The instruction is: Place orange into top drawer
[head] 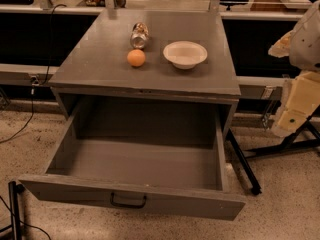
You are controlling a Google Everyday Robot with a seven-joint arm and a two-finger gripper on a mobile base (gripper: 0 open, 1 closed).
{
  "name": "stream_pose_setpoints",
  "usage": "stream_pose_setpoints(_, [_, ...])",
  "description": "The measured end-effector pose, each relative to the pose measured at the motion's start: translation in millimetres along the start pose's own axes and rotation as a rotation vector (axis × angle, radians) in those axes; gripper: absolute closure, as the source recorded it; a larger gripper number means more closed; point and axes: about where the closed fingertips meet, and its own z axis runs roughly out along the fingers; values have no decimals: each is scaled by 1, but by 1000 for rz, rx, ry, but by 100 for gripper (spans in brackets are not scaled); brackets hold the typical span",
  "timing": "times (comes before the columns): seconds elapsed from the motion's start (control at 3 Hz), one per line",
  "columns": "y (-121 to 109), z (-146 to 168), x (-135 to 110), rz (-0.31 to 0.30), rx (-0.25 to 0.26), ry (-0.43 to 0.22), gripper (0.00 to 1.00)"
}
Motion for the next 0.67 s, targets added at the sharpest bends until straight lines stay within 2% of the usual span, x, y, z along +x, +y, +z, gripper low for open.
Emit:
stream_pose_setpoints(0.33, [0,0,0,0,0,0,0])
stream_pose_setpoints(0.67, [-27,8,-29,-46,27,-44,0])
